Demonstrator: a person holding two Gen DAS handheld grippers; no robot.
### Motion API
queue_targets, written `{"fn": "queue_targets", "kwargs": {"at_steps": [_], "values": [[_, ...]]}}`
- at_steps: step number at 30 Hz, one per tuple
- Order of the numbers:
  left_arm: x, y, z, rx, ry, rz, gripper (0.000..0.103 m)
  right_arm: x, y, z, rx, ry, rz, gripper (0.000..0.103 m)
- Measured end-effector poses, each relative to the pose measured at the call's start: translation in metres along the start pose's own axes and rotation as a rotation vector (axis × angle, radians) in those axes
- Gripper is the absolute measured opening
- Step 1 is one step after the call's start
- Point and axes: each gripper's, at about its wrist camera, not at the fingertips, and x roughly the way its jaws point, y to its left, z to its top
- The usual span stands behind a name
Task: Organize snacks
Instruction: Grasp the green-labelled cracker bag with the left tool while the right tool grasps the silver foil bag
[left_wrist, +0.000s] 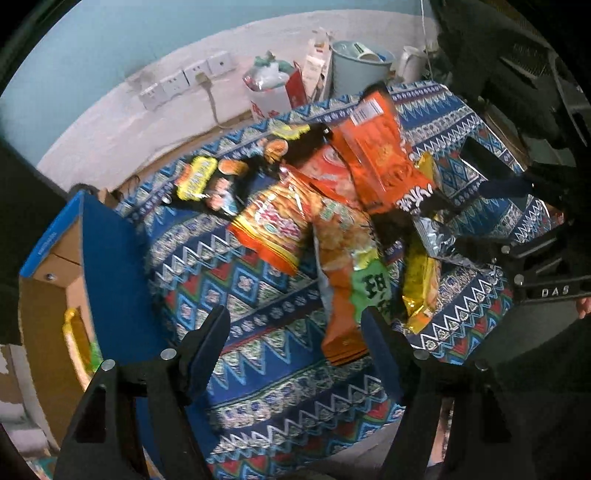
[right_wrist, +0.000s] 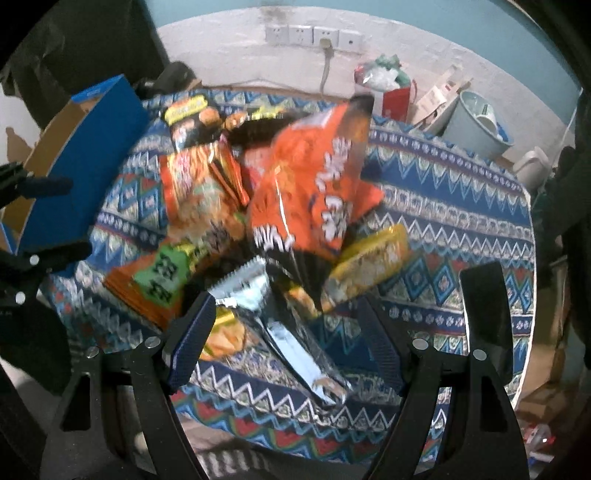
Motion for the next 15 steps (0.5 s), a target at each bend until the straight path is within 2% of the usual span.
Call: {"fn": "queue_targets", "kwargs": {"at_steps": [11, 15], "values": [[0.023, -0.019, 0.0, 0.044, 0.047, -0.007, 0.075, 0.032, -0.002, -0.021, -0.065, 0.093, 0.014, 0.079], [0.031, -0.019, 0.003, 0.032, 0.07, -0.026, 0.075, 0.042, -0.004, -0.022, -0.068, 0.109, 0.002, 0.075]]}}
